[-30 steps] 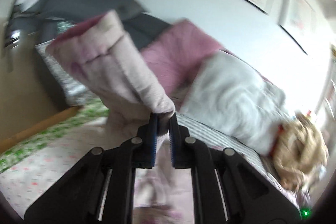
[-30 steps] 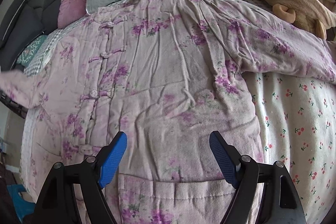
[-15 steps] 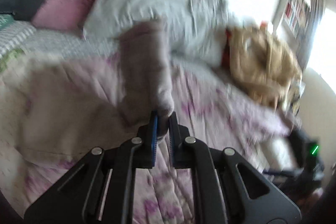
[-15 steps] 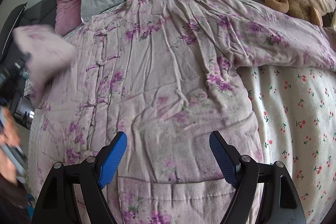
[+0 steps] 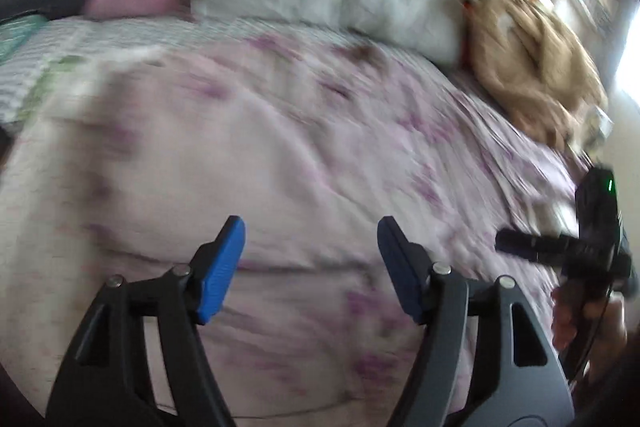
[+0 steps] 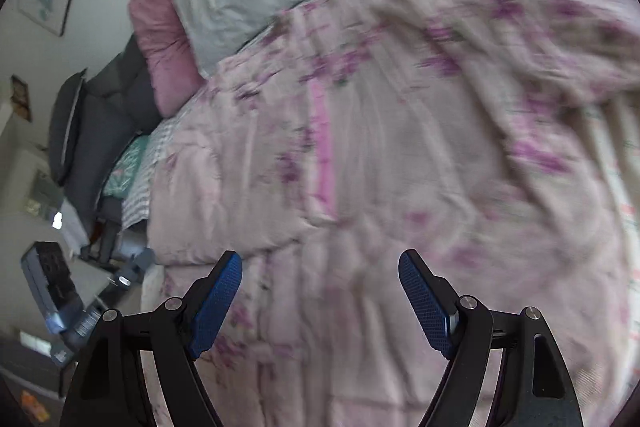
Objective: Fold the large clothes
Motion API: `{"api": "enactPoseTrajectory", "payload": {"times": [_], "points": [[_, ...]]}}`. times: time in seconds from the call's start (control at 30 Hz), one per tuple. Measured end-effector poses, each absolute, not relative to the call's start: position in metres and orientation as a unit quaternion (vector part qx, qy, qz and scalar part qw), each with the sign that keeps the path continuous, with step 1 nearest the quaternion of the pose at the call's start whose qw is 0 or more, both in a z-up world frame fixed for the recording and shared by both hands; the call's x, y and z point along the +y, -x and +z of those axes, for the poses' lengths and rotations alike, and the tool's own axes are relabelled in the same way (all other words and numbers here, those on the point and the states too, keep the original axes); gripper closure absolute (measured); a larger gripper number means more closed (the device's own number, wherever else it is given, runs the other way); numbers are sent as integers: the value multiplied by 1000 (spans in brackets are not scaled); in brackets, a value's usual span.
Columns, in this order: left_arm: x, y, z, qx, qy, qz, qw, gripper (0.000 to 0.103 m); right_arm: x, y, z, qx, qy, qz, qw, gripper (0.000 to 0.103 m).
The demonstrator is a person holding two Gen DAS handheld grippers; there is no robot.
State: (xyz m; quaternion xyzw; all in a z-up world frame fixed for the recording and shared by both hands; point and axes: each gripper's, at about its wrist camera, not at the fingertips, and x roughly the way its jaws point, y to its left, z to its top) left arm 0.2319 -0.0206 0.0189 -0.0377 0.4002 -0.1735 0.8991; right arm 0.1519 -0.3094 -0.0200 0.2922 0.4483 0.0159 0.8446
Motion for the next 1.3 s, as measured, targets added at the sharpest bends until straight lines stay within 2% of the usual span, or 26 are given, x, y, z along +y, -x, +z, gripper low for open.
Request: {"api": "enactPoseTrajectory", "payload": {"times": [0.1,0.13,0.2,0.27,0.37,0.4,0.43,0.53,0.73,0.8,0.83,0.87,0.9,0.97,1.03,1.07,1.13,1.17,1.2,1.23,1.27,1.3], "points": [[24,-235,14,385,61,-100,915,34,-292,-188,-39,474,-246,-7,845,22],[44,-236,8,377,79,-66,921,34,-288,-197,-44,476,-232,-16,848,26],[62,-242,-2,383,103,-38,917,35,-279,-211,-45,469,-218,-13,856,63],[82,-246,-9,376,135,-18,916,49,-270,-214,-28,447,-198,-23,872,75],[91,-248,-13,361,158,-24,919,58,-266,-194,19,363,-171,-14,916,81],[87,-249,-13,357,161,-33,920,59,-267,-184,31,341,-153,-23,927,87],[83,-249,-14,353,163,-47,920,59,-270,-176,40,323,-133,-42,936,100],[62,-259,-23,363,154,-74,916,59,-289,-167,39,322,-115,-84,936,100],[44,-270,-44,391,158,-72,904,59,-322,-184,-24,401,-276,-17,873,91],[44,-270,-40,396,163,-75,901,50,-325,-196,-38,418,-300,-13,858,86],[43,-271,-38,398,164,-81,899,38,-323,-202,-43,424,-306,-7,853,82],[42,-270,-36,398,162,-82,899,31,-319,-211,-51,433,-312,-2,846,77],[40,-269,-33,396,153,-79,902,28,-315,-215,-57,438,-320,3,840,72],[40,-268,-30,393,135,-64,907,25,-310,-221,-61,435,-335,16,836,34],[43,-266,-27,385,131,-49,912,25,-303,-225,-59,416,-338,18,844,22],[46,-266,-26,379,133,-45,915,25,-297,-229,-60,416,-325,6,849,21],[53,-266,-24,367,137,-38,919,25,-288,-237,-64,430,-292,-16,854,22],[55,-267,-24,364,135,-36,921,25,-276,-242,-64,444,-257,-35,858,32],[57,-267,-24,362,135,-35,922,26,-268,-248,-63,454,-230,-42,859,46],[62,-267,-25,355,140,-33,924,29,-260,-251,-59,464,-210,-43,860,71],[65,-266,-24,348,147,-31,925,39,-254,-251,-46,458,-190,-46,867,85],[70,-265,-24,339,161,-31,926,46,-252,-247,-32,439,-184,-41,879,85]]}}
